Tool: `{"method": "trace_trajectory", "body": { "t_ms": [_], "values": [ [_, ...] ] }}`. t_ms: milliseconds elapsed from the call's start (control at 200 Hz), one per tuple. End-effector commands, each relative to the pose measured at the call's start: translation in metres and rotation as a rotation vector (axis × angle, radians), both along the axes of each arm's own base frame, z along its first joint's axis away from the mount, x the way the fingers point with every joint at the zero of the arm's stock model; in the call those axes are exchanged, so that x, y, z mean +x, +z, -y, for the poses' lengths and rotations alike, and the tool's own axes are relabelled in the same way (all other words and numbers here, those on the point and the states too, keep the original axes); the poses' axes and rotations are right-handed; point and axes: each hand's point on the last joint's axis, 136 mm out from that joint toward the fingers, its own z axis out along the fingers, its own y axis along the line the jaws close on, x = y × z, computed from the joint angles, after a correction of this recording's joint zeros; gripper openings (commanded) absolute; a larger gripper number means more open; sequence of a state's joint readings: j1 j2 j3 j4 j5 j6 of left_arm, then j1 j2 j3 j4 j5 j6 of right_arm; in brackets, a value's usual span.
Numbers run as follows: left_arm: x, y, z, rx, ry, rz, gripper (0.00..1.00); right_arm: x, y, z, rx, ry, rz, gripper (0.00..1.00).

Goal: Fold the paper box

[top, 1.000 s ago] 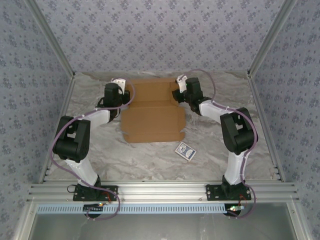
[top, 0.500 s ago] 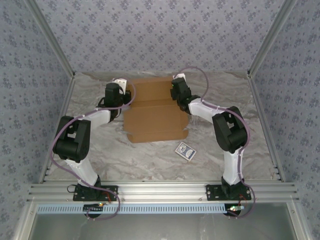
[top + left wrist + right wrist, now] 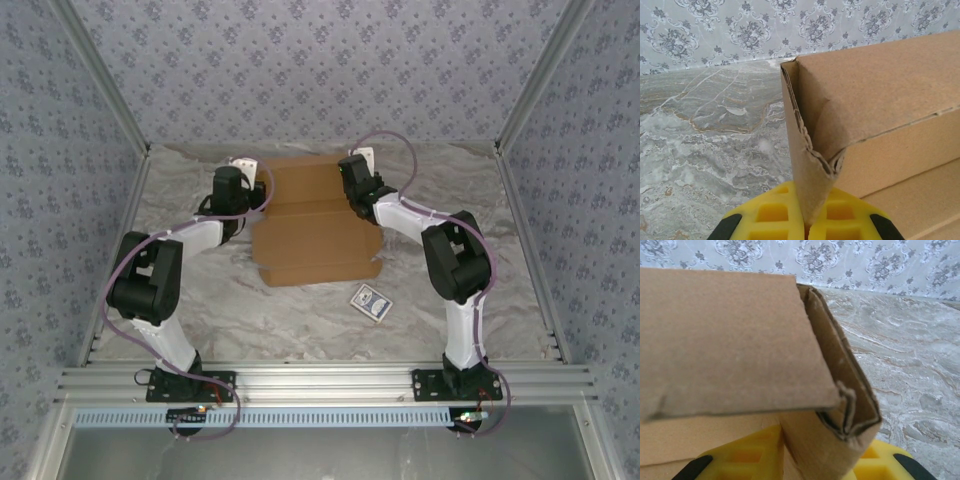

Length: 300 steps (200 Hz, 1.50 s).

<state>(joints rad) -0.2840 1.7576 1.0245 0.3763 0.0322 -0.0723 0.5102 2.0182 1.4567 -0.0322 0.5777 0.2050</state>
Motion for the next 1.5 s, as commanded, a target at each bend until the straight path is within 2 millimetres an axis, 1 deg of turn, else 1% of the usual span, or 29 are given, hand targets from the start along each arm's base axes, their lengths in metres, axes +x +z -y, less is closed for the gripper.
{"method": "trace_trajectory", "body": {
  "t_ms": [0,220,335,460,625,675,755,815,954,1294,1494],
  "values": [
    [0.007,0.027,0.004,-0.039,-0.013,0.063,0.03,-0.003,-0.005,0.031,-0.093,-0.137,-0.018,0.26],
    [0.007,0.026,0.004,-0.04,-0.011,0.06,0.03,-0.007,-0.003,0.039,-0.134,-0.192,-0.018,0.26],
    [0.007,0.026,0.004,-0.041,-0.011,0.06,0.03,-0.009,-0.004,0.046,-0.143,-0.241,-0.018,0.26],
    [0.007,0.026,0.004,-0.041,-0.01,0.059,0.03,-0.01,-0.005,0.046,-0.155,-0.255,-0.017,0.26],
    [0.007,0.025,0.004,-0.044,-0.012,0.059,0.03,-0.011,-0.004,0.053,-0.178,-0.289,-0.013,0.25],
    [0.007,0.026,0.004,-0.043,-0.011,0.059,0.03,-0.01,-0.004,0.054,-0.165,-0.29,-0.016,0.25],
    [0.007,0.026,0.004,-0.043,-0.012,0.06,0.03,-0.009,-0.005,0.046,-0.124,-0.251,-0.012,0.25],
    [0.007,0.027,0.004,-0.041,-0.012,0.061,0.03,-0.007,-0.004,0.038,-0.089,-0.198,-0.007,0.27],
    [0.007,0.025,0.004,-0.041,-0.012,0.059,0.03,-0.009,-0.002,0.025,-0.048,-0.109,-0.015,0.34],
    [0.008,0.025,0.001,-0.039,0.006,0.051,0.03,-0.026,0.005,0.013,0.045,0.022,-0.056,0.57],
    [0.009,0.028,-0.001,-0.04,0.026,0.046,0.03,-0.039,0.012,-0.002,0.083,0.112,-0.07,0.7]
  ]
}}
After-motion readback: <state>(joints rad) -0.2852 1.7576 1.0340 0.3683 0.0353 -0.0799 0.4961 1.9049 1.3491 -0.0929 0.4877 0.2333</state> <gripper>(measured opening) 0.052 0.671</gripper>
